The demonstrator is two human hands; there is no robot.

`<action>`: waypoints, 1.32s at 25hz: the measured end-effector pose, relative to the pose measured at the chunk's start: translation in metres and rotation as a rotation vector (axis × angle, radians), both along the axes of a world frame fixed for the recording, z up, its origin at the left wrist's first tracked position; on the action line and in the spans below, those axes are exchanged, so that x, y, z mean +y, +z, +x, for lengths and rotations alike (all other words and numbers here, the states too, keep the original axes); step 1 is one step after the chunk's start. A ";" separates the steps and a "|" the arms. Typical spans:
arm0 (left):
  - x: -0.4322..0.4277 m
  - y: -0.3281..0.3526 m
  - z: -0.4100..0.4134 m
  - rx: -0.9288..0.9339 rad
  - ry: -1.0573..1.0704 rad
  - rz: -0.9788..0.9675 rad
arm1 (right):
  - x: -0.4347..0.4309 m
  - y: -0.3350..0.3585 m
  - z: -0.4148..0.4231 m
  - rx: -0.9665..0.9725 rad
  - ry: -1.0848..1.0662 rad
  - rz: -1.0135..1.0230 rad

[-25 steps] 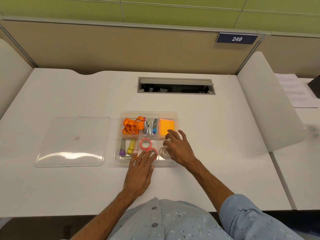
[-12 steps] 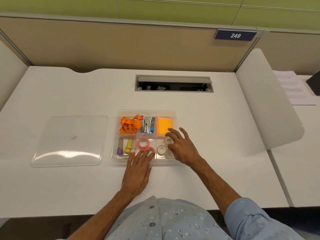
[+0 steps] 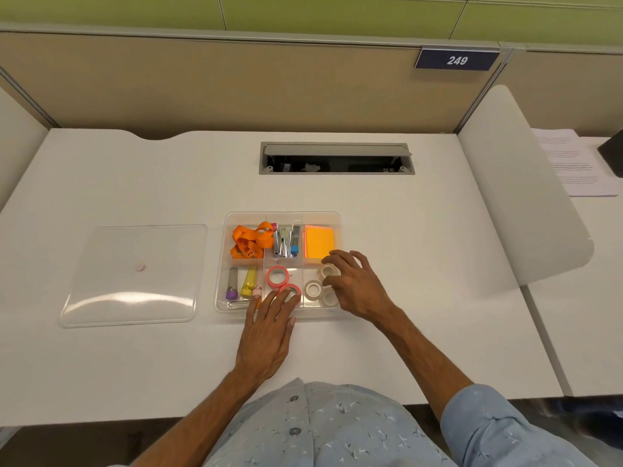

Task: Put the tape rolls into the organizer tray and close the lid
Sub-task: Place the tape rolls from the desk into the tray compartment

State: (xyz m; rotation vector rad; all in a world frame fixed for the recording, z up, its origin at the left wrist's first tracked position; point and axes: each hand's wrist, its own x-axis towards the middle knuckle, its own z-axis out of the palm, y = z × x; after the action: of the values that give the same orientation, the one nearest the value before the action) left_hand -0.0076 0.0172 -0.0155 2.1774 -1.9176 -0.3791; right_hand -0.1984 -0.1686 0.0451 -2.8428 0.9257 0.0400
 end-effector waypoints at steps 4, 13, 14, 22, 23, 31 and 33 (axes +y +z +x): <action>0.000 0.000 0.001 -0.002 -0.006 -0.016 | 0.000 -0.002 0.002 0.075 0.068 0.010; -0.001 0.002 0.000 0.001 -0.007 0.028 | 0.008 -0.007 0.028 0.015 0.028 -0.018; -0.001 0.002 -0.001 0.001 -0.007 0.029 | 0.007 -0.007 0.033 0.034 0.047 -0.037; -0.001 0.001 -0.001 -0.005 -0.005 0.014 | 0.003 -0.009 0.048 0.187 0.067 -0.032; -0.001 0.001 -0.001 -0.006 -0.004 0.013 | 0.002 -0.008 0.048 0.199 0.068 -0.028; 0.001 -0.002 -0.001 -0.023 0.010 -0.031 | 0.005 -0.005 0.034 -0.014 -0.032 0.056; 0.001 -0.003 -0.001 -0.027 0.007 -0.045 | 0.004 -0.005 0.026 -0.127 -0.050 0.103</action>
State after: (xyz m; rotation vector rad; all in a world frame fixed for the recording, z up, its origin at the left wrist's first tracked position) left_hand -0.0082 0.0178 -0.0186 2.1718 -1.9128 -0.3039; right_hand -0.1721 -0.1642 0.0406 -2.6918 0.9397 -0.0953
